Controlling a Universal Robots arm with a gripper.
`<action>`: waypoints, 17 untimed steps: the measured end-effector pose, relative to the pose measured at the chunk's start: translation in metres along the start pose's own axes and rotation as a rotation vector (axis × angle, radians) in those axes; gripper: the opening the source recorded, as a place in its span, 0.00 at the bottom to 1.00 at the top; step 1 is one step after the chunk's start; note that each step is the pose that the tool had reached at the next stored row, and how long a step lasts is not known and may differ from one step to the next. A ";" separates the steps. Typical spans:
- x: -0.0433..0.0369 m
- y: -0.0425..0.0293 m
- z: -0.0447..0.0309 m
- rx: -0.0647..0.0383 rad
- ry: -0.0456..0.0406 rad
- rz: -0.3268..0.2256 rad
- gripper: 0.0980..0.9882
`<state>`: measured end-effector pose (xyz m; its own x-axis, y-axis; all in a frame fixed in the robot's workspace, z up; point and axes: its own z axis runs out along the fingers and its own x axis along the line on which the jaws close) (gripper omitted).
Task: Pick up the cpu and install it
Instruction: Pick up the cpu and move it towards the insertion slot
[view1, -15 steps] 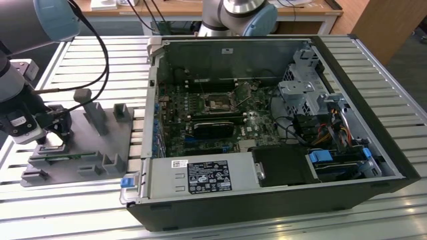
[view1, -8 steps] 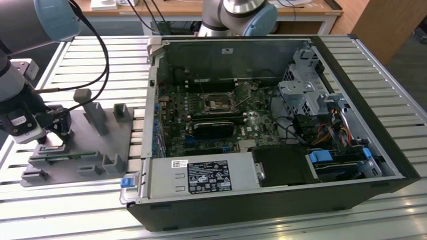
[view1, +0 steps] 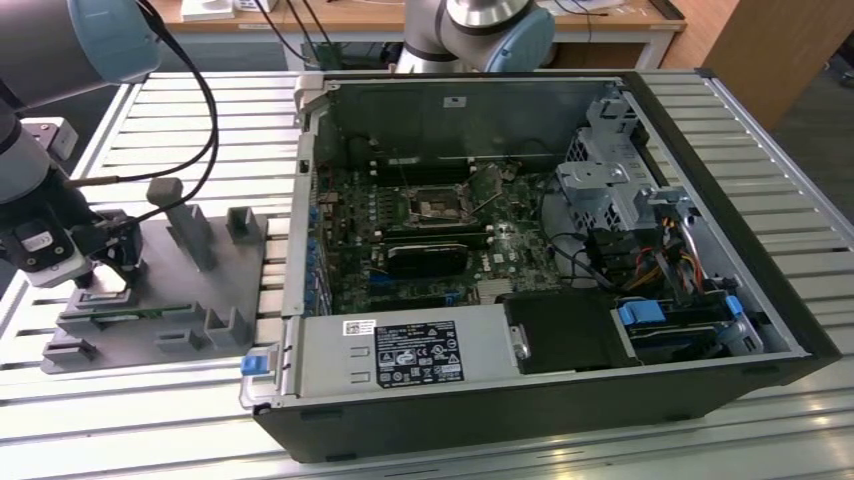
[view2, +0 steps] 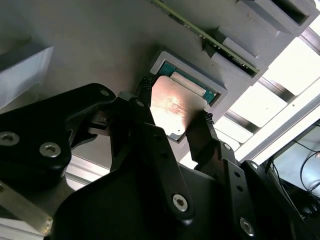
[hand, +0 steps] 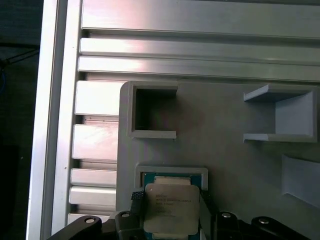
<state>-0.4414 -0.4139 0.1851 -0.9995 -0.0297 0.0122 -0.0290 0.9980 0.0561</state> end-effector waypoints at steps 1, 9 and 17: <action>0.0000 0.0000 0.0000 0.000 -0.0002 0.000 0.48; 0.0007 0.0001 -0.0018 0.000 -0.0002 0.000 0.56; 0.0010 0.0000 -0.0005 0.000 0.0002 0.000 0.48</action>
<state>-0.4424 -0.4139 0.1855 -0.9995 -0.0297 0.0124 -0.0290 0.9980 0.0559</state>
